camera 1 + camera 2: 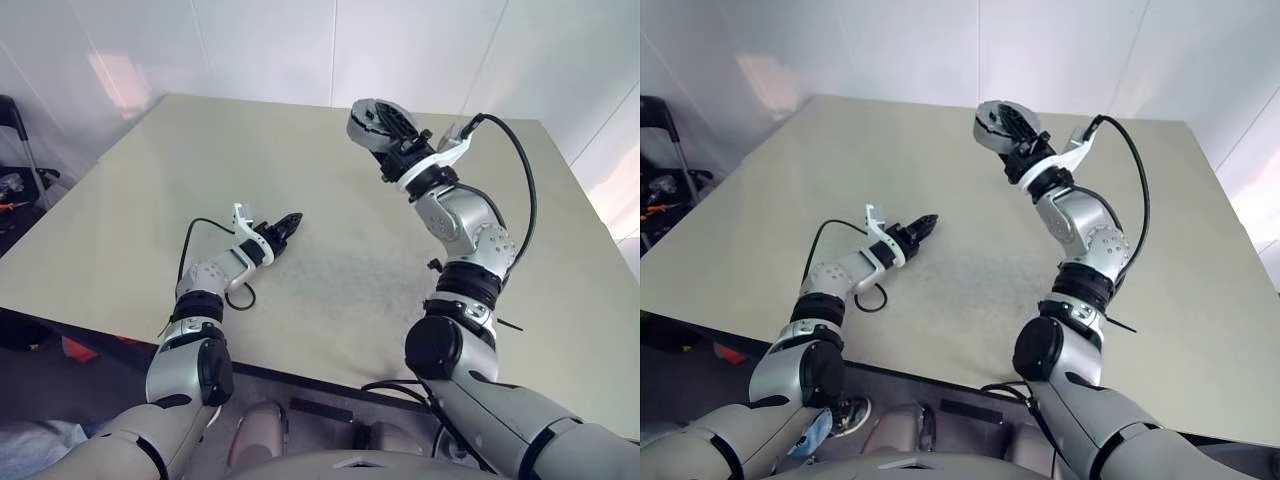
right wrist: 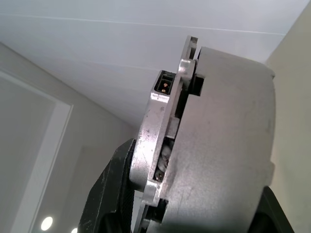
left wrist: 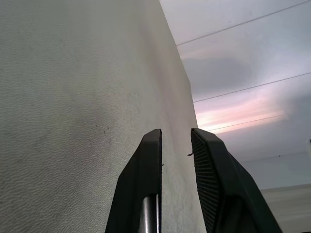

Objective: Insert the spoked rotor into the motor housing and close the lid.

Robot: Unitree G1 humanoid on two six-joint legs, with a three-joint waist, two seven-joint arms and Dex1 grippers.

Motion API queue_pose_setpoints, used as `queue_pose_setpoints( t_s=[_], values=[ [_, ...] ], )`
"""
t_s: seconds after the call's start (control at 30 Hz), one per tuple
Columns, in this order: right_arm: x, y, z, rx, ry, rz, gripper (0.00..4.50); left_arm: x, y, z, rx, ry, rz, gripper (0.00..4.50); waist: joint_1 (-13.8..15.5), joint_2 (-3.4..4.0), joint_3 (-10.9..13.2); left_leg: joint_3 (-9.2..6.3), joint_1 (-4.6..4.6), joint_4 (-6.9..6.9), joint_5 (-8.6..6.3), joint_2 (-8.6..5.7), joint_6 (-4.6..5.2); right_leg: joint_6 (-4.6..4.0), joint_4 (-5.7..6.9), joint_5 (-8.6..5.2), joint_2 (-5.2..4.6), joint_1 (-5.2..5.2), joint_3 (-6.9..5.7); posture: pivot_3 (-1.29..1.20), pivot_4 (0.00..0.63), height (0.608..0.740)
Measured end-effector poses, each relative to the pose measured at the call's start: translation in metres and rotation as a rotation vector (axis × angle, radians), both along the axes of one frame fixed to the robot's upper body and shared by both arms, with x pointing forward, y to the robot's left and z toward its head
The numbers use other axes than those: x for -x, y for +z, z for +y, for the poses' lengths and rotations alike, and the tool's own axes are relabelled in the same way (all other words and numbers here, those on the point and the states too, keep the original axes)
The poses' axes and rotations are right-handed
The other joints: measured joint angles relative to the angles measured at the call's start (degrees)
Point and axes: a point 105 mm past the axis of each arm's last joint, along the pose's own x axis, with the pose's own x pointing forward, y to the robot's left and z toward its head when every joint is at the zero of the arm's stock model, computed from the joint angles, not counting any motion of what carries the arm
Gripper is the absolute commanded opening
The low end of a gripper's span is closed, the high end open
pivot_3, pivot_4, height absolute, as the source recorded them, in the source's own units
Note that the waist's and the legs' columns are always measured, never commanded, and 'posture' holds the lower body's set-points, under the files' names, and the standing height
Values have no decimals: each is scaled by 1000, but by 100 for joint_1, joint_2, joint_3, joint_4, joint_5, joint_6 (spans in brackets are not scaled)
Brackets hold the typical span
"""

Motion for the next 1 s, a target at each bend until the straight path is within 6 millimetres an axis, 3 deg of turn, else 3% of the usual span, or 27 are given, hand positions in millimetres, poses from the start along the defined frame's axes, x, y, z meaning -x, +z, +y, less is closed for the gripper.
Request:
queue_pose_setpoints(
  t_s=[0.27, 0.63, 0.83, 1.0],
  values=[
    [0, 5, 0, 8, -6, -13, 2317, 0, 0, 0, 0, -1, 1, 1004, 0, 0, 0, -1, -1, 4, 0, 0, 0, 0, 3, 0, 0, 0, 0, 0, 0, 740],
    [2, -5, 0, 33, 6, 3, 2317, -4, 4, 4, 30, 37, 10, 1004, 2, -1, 0, -2, -3, 12, 0, 1, 0, 0, 10, 0, 0, -1, 0, 0, 0, 740],
    [17, -28, 5, 145, 59, -4, 2317, -16, 22, 16, 70, 115, -17, 1004, 13, -2, 0, -4, -7, 19, -1, 0, 3, 0, 11, 0, -1, 1, -2, 0, 0, 740],
    [30, -70, 7, 328, 108, 53, 2317, -16, 17, 23, 55, 134, -2, 1004, 21, -4, 1, -9, -11, 26, -1, 0, 2, 3, 13, 1, -1, 2, -5, 0, 0, 740]
  ],
)
